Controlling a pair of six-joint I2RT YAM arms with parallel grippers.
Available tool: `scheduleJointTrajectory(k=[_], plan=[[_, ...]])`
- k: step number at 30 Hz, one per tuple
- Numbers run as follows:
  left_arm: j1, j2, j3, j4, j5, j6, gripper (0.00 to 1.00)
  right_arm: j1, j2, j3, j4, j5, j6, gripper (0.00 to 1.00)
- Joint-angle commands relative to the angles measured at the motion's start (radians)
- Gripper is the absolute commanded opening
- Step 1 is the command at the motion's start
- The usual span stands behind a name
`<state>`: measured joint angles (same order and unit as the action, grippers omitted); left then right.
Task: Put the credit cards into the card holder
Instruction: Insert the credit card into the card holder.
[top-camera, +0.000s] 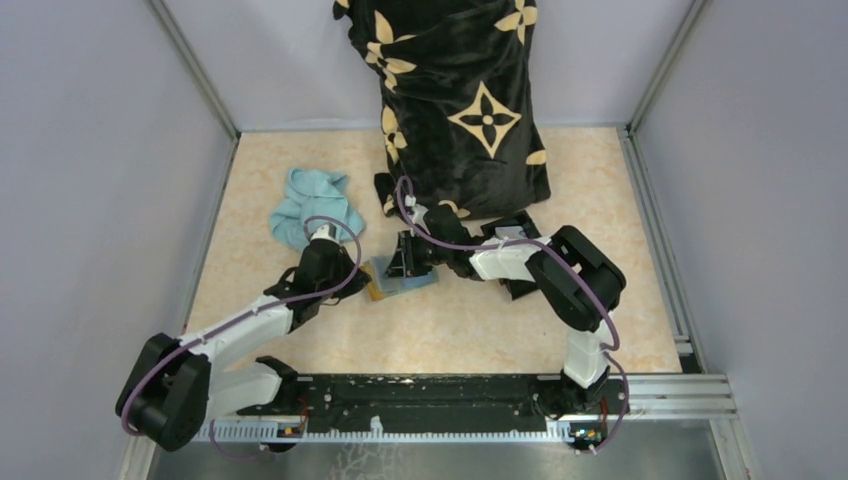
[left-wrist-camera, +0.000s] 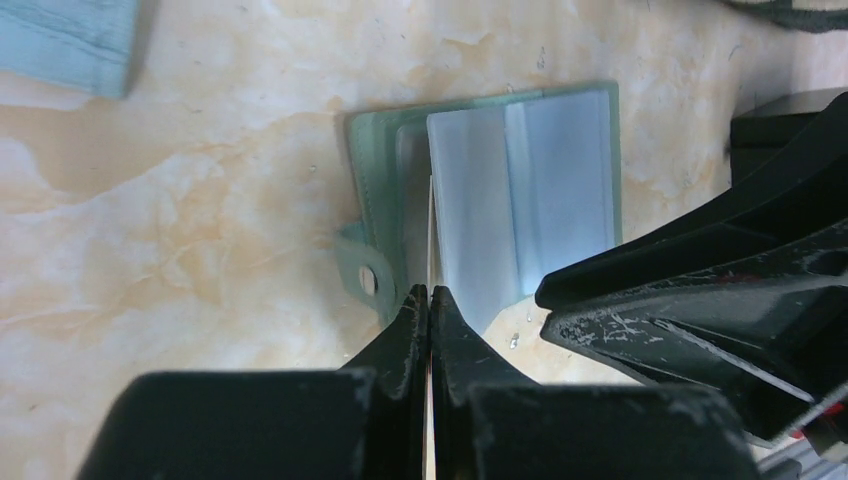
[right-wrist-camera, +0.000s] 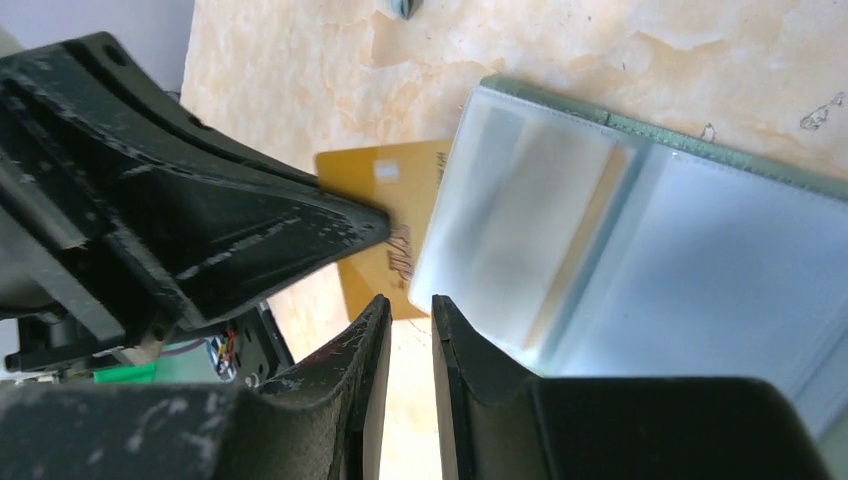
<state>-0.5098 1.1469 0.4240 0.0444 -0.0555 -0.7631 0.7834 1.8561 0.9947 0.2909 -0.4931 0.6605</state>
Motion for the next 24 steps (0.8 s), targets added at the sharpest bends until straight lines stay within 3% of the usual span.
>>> scheduleJointTrajectory(k=[1,9,13,18,24], plan=[[0.001,-0.076,0.023,-0.106,-0.084,-0.004,0.0,0.011,0.023,0.046,0.021,0.016,-0.028,0.23],[0.002,-0.126,0.083,-0.178,-0.118,0.024,0.0,0.011,0.033,0.052,0.012,0.025,-0.039,0.25],[0.001,-0.159,0.093,-0.177,-0.105,0.04,0.0,0.012,0.015,0.043,0.021,0.013,-0.04,0.31],[0.002,-0.215,0.068,-0.137,-0.085,0.065,0.0,0.004,-0.02,0.003,0.077,-0.022,-0.017,0.4],[0.003,-0.254,0.067,-0.134,-0.045,0.095,0.0,-0.029,-0.063,-0.059,0.183,-0.086,0.037,0.43]])
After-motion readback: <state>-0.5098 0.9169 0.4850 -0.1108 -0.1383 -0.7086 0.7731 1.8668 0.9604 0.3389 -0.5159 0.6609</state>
